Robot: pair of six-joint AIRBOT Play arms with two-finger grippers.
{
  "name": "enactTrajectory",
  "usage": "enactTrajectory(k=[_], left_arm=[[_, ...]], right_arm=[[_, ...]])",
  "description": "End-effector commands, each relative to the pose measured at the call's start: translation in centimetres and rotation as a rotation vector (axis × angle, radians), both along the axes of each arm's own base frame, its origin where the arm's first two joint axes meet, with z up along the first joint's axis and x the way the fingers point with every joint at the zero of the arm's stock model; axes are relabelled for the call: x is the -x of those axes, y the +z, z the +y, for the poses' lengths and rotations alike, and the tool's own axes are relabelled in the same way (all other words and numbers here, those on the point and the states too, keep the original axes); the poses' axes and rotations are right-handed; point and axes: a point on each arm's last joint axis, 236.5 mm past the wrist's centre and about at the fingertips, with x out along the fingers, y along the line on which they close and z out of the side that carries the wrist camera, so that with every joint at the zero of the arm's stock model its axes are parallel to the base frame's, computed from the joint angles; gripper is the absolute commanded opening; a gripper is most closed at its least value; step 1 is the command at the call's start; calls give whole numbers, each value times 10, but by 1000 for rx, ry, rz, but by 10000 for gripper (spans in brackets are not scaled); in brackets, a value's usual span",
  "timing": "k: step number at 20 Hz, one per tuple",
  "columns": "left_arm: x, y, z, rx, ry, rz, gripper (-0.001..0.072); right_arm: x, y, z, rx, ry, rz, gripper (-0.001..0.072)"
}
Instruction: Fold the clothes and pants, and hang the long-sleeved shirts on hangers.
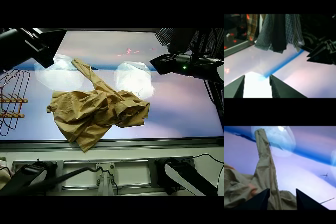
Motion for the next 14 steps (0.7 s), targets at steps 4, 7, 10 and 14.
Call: enactTrajectory(k=[4, 7, 10, 14], left_arm=[[0, 0, 0, 0, 1, 0, 353], [0, 0, 0, 0, 1, 0, 353], [0, 0, 0, 0, 1, 0, 353], [0, 0, 0, 0, 1, 0, 354]], right_arm=[[0, 0, 0, 0, 1, 0, 403], [0, 0, 0, 0, 1, 0, 403], [0, 0, 0, 0, 1, 0, 403], [-14, 13, -6, -16, -47, -68, 403]])
